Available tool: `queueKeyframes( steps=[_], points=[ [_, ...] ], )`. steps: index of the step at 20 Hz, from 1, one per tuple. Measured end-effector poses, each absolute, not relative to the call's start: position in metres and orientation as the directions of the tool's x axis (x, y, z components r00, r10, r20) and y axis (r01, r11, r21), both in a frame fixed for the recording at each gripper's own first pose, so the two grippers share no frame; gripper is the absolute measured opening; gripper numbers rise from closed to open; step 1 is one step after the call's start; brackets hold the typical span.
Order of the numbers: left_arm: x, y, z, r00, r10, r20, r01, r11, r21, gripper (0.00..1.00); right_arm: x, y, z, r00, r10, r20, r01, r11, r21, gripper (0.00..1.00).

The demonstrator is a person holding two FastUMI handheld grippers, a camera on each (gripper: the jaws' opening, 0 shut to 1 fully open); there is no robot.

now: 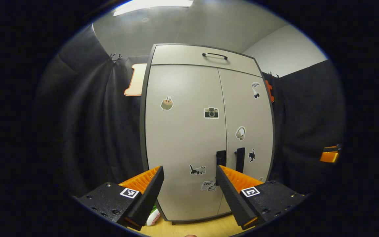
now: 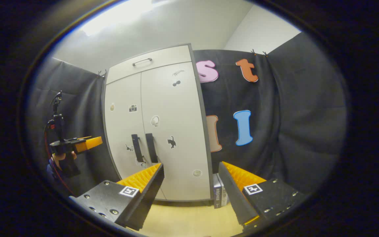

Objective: Grab one shoe with the right hand and put it into the shoe cabinet, grab the other shoe with the left hand and put it into the shoe cabinet; then close the right door with the right hand and the left door with the left hand.

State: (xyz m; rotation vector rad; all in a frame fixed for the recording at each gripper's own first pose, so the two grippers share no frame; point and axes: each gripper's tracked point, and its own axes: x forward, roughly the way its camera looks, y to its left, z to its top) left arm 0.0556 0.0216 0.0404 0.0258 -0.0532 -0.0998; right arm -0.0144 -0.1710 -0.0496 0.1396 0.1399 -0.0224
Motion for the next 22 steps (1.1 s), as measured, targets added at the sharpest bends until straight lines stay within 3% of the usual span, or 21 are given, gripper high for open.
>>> queueKeyframes(
  steps=[10, 22],
  points=[
    [-0.01, -0.014, 0.065, 0.989, -0.098, 0.107, 0.099, 0.995, -0.001, 0.98, -0.015, -0.125, 0.013, 0.999, -0.047, -0.014, 0.047, 0.997, 0.065, 0.96],
    [-0.03, -0.053, 0.06, 0.977, -0.181, 0.11, 0.186, 0.982, -0.043, 0.97, -0.026, -0.108, 0.016, 0.999, -0.044, -0.007, 0.043, 0.999, -0.017, 1.0]
  ],
)
